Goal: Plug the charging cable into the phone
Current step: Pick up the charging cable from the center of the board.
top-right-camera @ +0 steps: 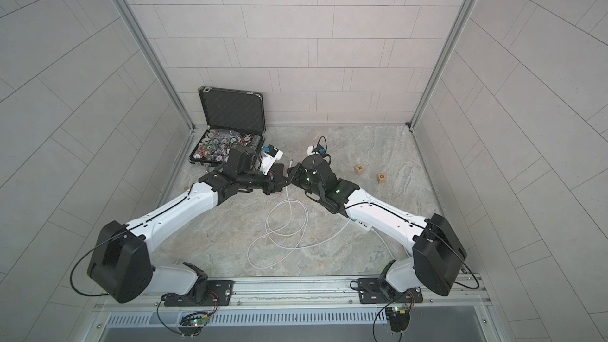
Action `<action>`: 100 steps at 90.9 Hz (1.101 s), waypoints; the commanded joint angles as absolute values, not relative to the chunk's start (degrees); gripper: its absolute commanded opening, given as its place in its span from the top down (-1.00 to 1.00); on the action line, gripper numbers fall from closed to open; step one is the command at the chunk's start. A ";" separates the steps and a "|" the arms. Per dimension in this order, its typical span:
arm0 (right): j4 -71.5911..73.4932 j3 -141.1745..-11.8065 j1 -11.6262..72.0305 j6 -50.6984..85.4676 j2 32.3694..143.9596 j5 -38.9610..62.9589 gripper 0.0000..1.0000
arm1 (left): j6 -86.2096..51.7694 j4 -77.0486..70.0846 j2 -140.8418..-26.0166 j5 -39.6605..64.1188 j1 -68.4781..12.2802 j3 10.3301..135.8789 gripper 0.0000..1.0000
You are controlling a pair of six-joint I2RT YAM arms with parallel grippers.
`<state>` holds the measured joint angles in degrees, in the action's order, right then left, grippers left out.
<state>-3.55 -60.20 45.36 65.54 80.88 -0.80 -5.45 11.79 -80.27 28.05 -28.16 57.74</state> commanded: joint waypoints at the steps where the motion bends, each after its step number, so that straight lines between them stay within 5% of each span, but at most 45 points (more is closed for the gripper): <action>1: -2.20 -60.36 45.44 62.49 78.47 -0.15 0.97 | -4.42 13.54 -80.87 28.98 -28.48 58.61 0.71; 15: -2.29 -60.10 45.14 58.27 76.71 -0.33 0.50 | -3.60 15.44 -80.44 32.22 -28.56 59.64 0.99; 44: 3.78 -53.43 43.23 49.34 69.69 3.42 0.08 | -3.13 18.24 -80.43 38.15 -28.37 61.25 1.00; 59: 16.57 -43.37 41.69 40.77 62.75 10.41 -0.07 | 3.19 23.15 -80.59 51.11 -28.22 63.28 1.00; 100: 65.51 -27.70 32.53 54.18 67.55 43.30 0.05 | 17.45 33.91 -80.31 66.42 -28.01 65.15 1.00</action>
